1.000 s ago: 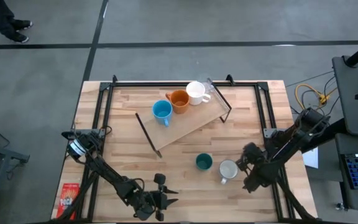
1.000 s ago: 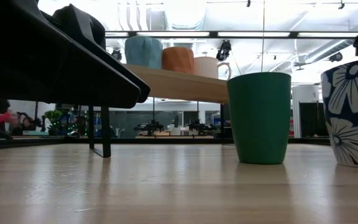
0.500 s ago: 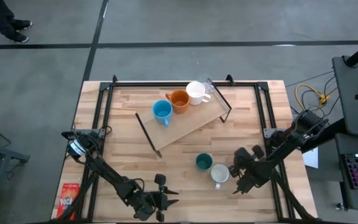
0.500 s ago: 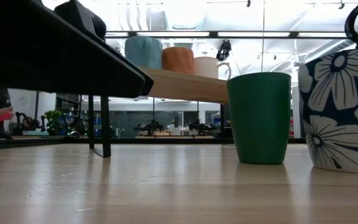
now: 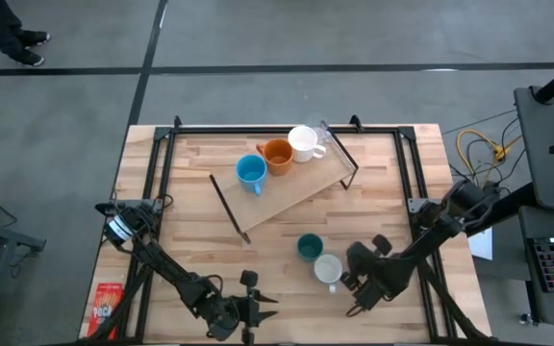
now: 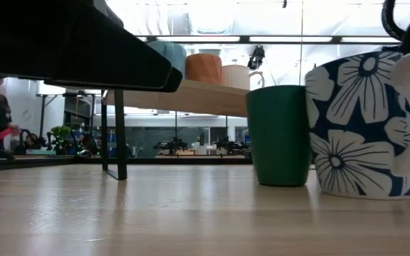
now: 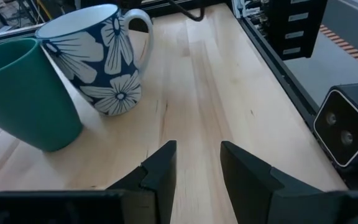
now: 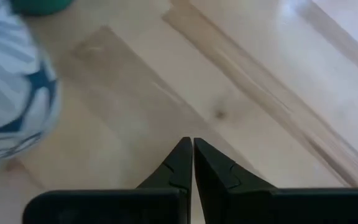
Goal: Stack small to large cups/mugs on shelf
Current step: Put the blue patterned mug on the shelf
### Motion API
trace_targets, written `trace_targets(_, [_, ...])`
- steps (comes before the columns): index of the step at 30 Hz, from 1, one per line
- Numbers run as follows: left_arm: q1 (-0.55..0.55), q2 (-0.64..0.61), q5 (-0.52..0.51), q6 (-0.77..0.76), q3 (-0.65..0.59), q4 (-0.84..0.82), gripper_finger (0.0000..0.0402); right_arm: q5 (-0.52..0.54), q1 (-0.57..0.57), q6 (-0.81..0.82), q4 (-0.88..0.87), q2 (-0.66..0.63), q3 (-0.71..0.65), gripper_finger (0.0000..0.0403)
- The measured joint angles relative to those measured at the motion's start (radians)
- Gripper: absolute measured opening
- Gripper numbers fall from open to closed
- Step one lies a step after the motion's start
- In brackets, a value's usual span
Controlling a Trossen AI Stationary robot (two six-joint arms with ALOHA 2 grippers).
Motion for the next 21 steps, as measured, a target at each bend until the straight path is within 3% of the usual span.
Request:
trace_targets(8, [0.000,0.000,-0.016,0.002,-0.003,-0.018,0.0111,0.024,-0.059,-0.177,0.003,0.081,0.130,0.0008])
trace_targets(14, [0.000,0.000,-0.134,-0.008,-0.005,-0.078,0.0111,0.028,-0.079,-0.282,0.005,0.151,0.236,0.0008])
trace_targets(21, [0.005,0.000,-0.140,-0.027,-0.009,-0.086,0.0111,0.052,-0.080,-0.393,0.001,0.250,0.380,0.0008])
